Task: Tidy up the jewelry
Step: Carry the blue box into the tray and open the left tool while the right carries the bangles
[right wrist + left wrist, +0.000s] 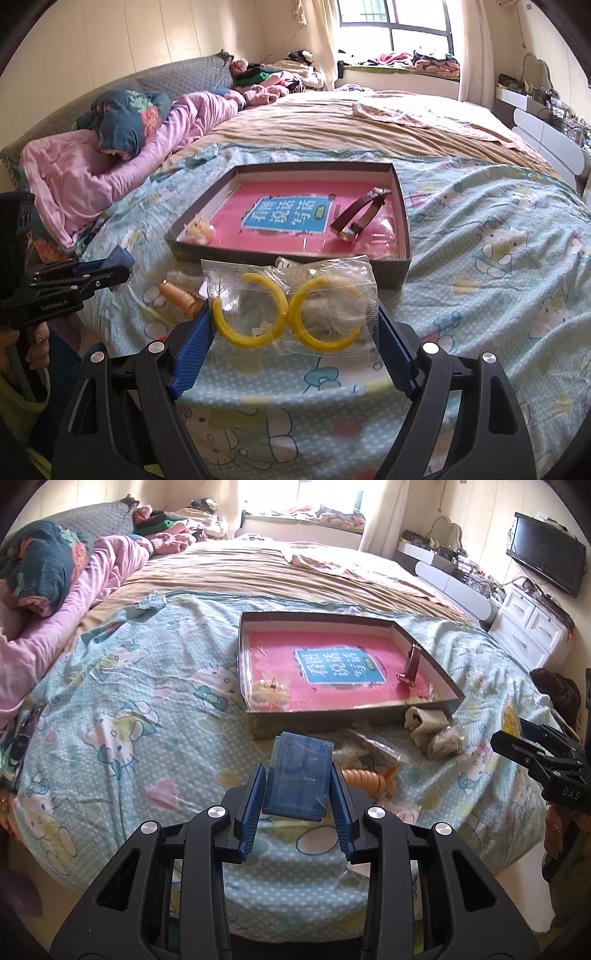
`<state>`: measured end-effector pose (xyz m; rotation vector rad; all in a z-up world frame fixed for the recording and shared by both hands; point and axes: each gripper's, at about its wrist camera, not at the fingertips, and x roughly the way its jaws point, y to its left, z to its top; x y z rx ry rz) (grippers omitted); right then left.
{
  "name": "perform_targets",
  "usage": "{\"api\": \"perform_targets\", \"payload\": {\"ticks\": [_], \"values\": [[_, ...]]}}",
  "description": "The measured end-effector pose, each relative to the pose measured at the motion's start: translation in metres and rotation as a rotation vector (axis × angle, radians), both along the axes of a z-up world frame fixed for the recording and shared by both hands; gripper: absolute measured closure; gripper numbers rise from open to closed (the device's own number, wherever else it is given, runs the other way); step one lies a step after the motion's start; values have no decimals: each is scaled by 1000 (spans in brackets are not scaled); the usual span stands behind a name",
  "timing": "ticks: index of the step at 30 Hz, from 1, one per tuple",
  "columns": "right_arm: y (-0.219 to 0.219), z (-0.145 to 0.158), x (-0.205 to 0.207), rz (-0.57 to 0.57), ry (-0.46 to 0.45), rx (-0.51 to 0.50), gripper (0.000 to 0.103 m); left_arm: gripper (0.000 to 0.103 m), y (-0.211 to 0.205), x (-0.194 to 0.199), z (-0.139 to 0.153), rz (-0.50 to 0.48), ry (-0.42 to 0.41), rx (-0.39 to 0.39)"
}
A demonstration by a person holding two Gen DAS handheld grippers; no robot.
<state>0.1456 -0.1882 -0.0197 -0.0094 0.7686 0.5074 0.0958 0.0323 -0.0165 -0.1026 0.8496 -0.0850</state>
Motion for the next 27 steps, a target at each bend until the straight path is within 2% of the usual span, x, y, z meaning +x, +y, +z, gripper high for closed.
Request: {"api": "perform_targets", "payload": {"ticks": [12,27], "values": [[-11,16,12,-20,-32,49,23,76,-3,12,16,19,-34,-12],[-20,32,28,-52,-73,84,23,76,-19,35,33,-7,-57,-24]]}}
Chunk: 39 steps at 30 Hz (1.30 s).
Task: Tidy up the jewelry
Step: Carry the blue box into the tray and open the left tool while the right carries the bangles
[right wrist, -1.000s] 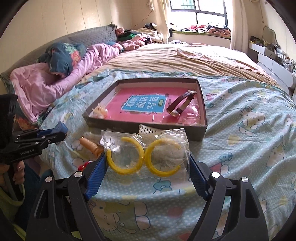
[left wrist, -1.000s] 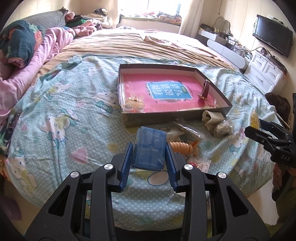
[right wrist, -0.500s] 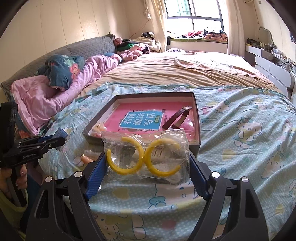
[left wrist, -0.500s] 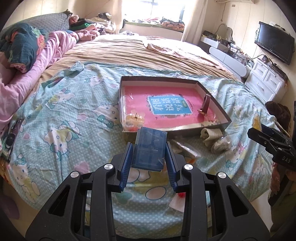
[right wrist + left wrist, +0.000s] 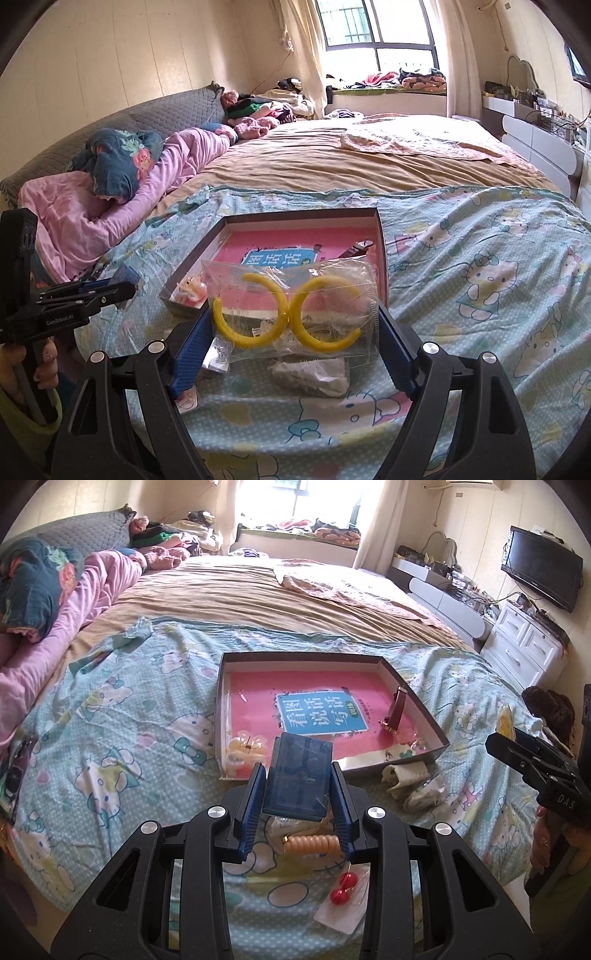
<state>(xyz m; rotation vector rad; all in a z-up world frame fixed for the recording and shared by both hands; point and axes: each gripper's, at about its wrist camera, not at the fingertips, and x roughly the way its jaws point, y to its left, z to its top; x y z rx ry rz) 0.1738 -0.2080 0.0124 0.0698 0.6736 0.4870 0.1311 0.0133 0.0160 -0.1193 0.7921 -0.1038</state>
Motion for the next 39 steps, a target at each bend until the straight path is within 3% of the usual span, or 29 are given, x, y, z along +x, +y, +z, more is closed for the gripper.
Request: {"api": "perform_targets", "payload": {"ticks": [23,39], "values": [[1,23,23,-40,-73,-2,23,76,-20,49,19,-30,-42,8],[2,18,51,-101,-67,-4,23,76,-24,85,-7,-54,-1,-14]]}}
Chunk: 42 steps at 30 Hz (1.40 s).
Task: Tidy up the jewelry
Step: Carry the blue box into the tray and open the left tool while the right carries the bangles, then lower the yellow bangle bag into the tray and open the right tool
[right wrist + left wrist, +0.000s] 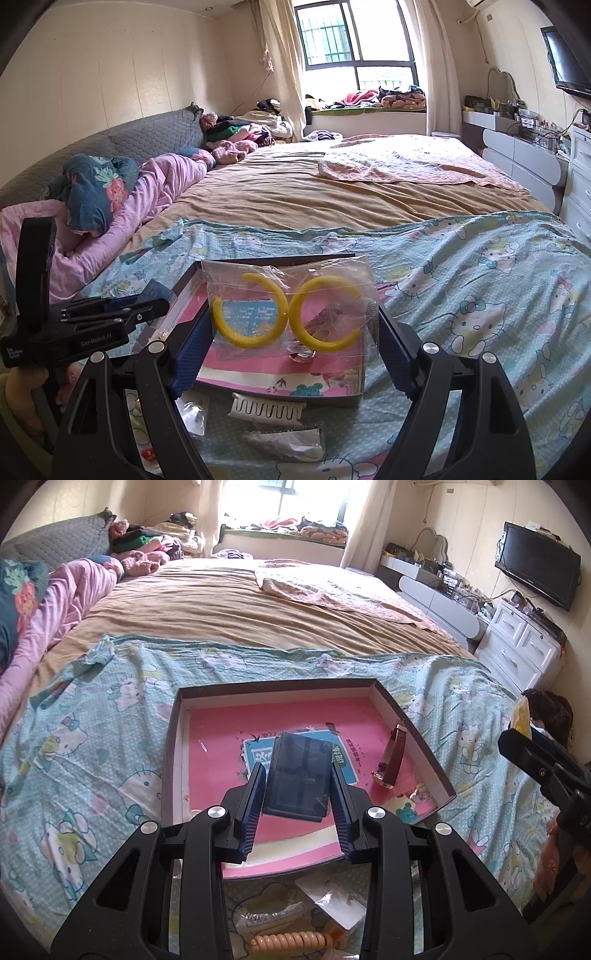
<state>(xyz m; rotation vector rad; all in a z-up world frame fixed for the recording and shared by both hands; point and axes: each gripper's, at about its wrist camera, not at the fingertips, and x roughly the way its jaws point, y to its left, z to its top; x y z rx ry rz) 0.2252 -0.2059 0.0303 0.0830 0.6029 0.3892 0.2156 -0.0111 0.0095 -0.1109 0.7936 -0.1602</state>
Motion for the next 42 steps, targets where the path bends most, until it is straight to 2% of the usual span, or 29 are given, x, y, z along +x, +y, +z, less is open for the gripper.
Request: {"api": "perform_targets", "payload": {"ticks": [10,26,30,33,39,42], "values": [[7,-17,17,-16,32,-36,23,76,3,13,-26,-14,48,18],[12,-59,39,-26,138,-99,23,76,7,27,-57,-11,125,24],[15,-68,43,-21,159,-113,23,61,10,28,-56,-4,121,26],[18,-73,45,-18,170,-120,23,60,12,28,-55,4,122,27],[24,-84,50,-6,194,-131,22,43,15,24,-49,17,115,31],[26,-89,52,-2,211,-138,22,42,17,22,-46,23,110,38]]}}
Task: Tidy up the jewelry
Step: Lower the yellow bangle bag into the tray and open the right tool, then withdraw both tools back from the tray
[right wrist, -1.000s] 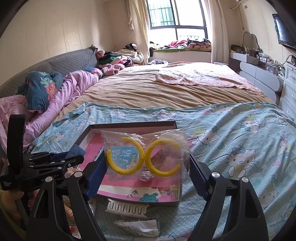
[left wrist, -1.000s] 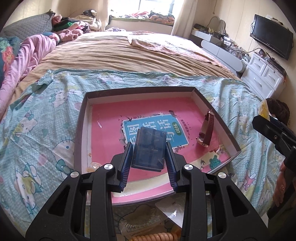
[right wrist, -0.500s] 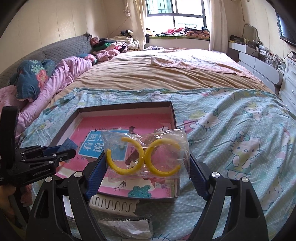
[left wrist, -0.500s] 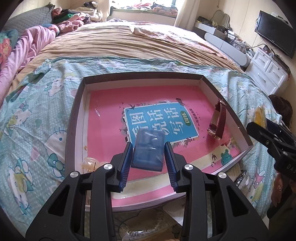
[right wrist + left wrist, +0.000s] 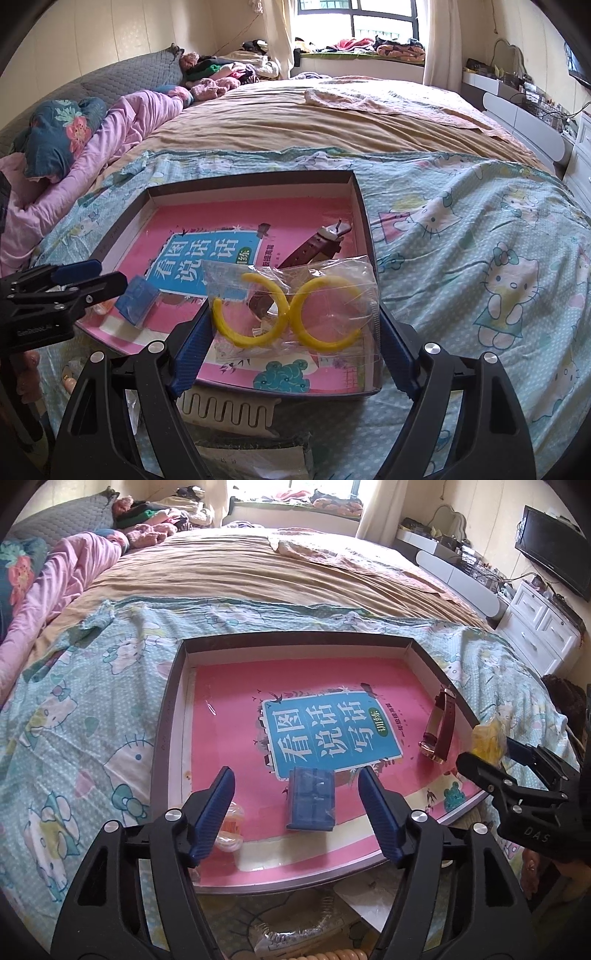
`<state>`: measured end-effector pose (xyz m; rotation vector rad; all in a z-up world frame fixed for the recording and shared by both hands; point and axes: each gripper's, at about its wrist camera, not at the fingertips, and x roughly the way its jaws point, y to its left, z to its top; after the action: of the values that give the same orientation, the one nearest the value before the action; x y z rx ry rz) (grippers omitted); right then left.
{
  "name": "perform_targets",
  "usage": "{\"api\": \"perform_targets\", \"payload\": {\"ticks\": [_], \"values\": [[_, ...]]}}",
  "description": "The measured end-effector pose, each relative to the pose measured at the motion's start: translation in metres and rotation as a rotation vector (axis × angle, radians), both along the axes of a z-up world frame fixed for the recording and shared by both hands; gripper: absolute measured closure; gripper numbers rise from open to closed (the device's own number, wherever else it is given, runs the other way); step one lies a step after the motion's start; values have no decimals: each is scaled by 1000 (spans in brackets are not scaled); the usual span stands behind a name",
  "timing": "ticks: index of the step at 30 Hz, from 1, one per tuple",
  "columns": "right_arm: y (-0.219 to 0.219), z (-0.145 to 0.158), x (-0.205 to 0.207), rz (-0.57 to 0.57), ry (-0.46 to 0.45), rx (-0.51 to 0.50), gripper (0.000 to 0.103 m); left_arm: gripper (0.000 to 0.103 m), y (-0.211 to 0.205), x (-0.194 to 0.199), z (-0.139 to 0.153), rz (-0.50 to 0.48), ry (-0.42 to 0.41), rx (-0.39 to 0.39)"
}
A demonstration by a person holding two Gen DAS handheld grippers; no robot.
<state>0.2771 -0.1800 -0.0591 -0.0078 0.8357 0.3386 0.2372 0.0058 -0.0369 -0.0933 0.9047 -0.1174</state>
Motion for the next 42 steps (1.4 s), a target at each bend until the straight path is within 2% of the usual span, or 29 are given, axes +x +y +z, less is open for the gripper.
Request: {"api": "perform_targets", "payload": {"ticks": [1,3,6,13,16,21,35,37,42], "values": [[0,-1,0,1,3,1,22,42,1,-1,1,2,-1,2],[1,-2,-1,4,8,1,21,33,3,-2,3,7,-3,-1],[0,-1,-4,2,5,0,16,32,5,-5,7,15,-13,-3],[-8,6,-13,-3,1,25,15,29,10,-13,20,26,-36,-13],[-12,15,-19,-3,-12,41,15,23,11,-16,26,35,-45,-17],[-14,31,-30,9,-44,61,13,19,12,-23,35,40,-67,-16],[-29,70,-57,20,-115,107,12,15,15,-49,63,61,-130,-12],[-32,74,-60,19,-123,111,12,12,17,-52,67,67,-139,-13],[-35,79,-65,17,-136,113,12,11,20,-60,77,79,-161,-16]]}}
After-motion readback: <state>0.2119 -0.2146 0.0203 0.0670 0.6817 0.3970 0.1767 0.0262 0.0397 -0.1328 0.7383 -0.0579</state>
